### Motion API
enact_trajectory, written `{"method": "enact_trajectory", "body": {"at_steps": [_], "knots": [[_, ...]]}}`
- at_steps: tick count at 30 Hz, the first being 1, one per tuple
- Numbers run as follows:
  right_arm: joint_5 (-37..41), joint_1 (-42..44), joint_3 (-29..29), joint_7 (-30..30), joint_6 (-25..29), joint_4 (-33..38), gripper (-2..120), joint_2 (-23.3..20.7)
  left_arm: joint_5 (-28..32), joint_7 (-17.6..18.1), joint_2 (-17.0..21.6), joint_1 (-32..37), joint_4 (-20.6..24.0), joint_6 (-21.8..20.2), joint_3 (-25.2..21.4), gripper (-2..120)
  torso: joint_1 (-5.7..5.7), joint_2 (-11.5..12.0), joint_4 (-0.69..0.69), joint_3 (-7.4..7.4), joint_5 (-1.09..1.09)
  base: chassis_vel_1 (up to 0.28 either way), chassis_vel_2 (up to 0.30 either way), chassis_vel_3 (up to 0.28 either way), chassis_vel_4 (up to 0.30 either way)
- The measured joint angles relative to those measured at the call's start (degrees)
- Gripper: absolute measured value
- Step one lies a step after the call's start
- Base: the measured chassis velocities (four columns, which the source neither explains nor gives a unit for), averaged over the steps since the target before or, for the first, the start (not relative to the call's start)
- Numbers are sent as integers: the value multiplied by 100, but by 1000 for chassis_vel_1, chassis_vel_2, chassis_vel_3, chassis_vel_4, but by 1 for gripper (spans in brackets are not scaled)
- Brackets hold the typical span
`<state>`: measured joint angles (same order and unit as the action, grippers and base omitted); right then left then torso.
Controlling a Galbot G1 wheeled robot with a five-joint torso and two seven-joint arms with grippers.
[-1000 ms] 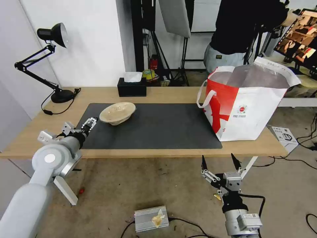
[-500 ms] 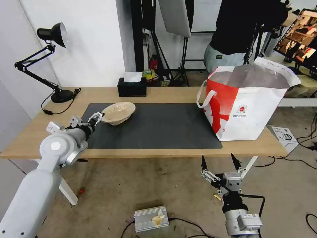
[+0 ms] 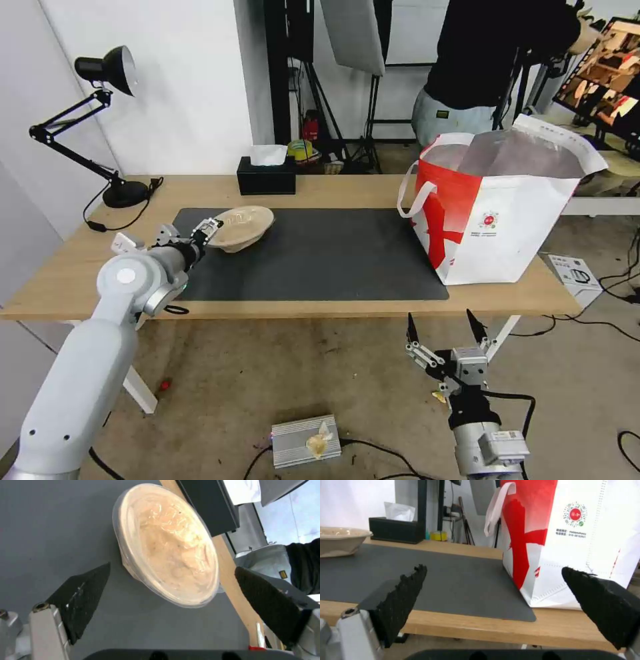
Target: Pick up the trash from the table and place it into the takeout bag.
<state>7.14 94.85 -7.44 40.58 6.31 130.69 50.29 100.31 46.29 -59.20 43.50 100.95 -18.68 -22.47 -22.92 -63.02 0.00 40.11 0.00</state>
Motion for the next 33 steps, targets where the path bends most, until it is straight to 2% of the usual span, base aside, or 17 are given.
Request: {"method": "enact_trajectory", "body": {"at_steps": [18,33], "knots": [[0,0,0,0,0,0,100,0,-171,-35,-158,-425,-494,-1,268,100,1,0,0,0,0,0,0,0,0],[0,1,0,0,0,0,100,0,-289,-134,-245,-536,-713,13,320,100,0,0,0,0,0,0,0,0,0]]}}
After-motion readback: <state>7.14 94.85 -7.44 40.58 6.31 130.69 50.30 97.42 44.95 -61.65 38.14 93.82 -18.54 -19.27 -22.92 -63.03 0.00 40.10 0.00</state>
